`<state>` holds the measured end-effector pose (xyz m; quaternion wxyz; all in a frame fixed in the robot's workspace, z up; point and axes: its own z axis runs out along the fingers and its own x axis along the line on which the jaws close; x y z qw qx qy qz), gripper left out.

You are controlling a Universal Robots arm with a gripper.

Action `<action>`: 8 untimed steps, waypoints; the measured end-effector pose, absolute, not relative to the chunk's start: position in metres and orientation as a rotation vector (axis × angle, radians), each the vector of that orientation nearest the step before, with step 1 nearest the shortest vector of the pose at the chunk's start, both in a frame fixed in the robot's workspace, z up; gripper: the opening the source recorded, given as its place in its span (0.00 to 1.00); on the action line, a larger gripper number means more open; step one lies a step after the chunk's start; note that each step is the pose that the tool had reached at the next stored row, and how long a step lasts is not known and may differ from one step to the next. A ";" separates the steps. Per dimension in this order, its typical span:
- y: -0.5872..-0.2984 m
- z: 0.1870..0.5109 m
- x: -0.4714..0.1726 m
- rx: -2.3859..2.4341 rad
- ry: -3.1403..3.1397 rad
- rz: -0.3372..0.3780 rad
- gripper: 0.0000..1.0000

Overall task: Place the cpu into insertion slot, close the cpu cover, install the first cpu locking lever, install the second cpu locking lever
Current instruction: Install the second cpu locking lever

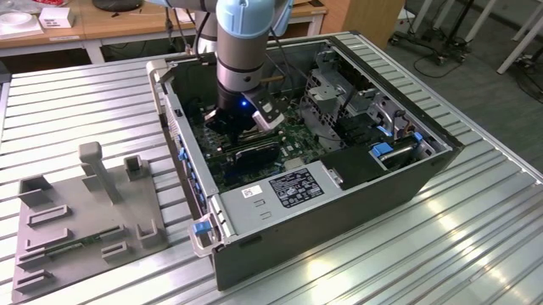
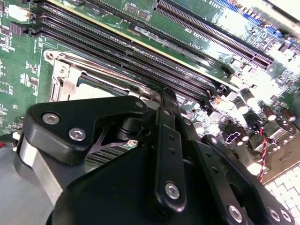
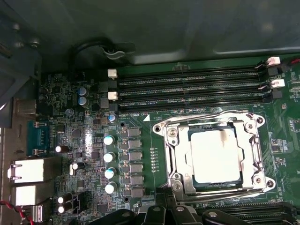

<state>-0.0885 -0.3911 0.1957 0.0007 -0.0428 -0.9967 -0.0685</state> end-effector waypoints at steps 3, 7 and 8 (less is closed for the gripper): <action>-0.391 0.198 -0.088 -0.134 -3.129 -0.216 0.11; -0.391 0.201 -0.087 -0.135 -3.126 -0.215 0.11; -0.391 0.203 -0.087 -0.135 -3.126 -0.215 0.11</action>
